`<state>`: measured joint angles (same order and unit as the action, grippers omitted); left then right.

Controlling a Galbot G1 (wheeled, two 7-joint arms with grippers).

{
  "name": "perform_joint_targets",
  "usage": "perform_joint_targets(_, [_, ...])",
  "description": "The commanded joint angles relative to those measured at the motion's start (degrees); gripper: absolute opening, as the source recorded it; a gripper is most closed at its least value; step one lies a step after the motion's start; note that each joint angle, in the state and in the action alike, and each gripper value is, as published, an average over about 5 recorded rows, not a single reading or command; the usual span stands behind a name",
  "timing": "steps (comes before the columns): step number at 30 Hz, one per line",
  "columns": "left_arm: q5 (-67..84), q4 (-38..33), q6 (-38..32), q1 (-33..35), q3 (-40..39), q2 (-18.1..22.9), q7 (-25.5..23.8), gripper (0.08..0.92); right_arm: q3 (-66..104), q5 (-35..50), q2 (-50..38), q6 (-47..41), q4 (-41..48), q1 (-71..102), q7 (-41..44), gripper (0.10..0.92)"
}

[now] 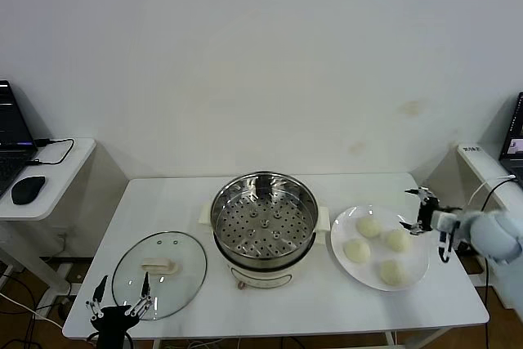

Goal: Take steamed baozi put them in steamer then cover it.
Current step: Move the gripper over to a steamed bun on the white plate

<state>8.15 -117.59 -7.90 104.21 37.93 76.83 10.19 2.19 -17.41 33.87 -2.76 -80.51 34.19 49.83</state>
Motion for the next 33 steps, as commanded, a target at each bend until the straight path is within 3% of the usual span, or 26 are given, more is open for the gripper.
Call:
perform_joint_targets(1, [0.1, 0.3, 0.2, -0.4, 0.6, -0.1, 0.1, 0.823, -23.8, 1.4, 1.2, 1.9, 12.3, -22.8, 13.3, 0.823])
perform_joint_targets(13, [1.0, 0.6, 0.6, -1.7, 2.2, -1.0, 0.0, 0.823, -32.5, 1.3, 8.6, 1.6, 17.9, -26.9, 11.9, 0.823])
perform_joint_targets(33, [1.2, 0.9, 0.4, -1.8, 2.9, -0.9, -0.1, 0.823, -33.3, -2.4, 14.3, -0.3, 24.4, -25.8, 9.3, 0.823])
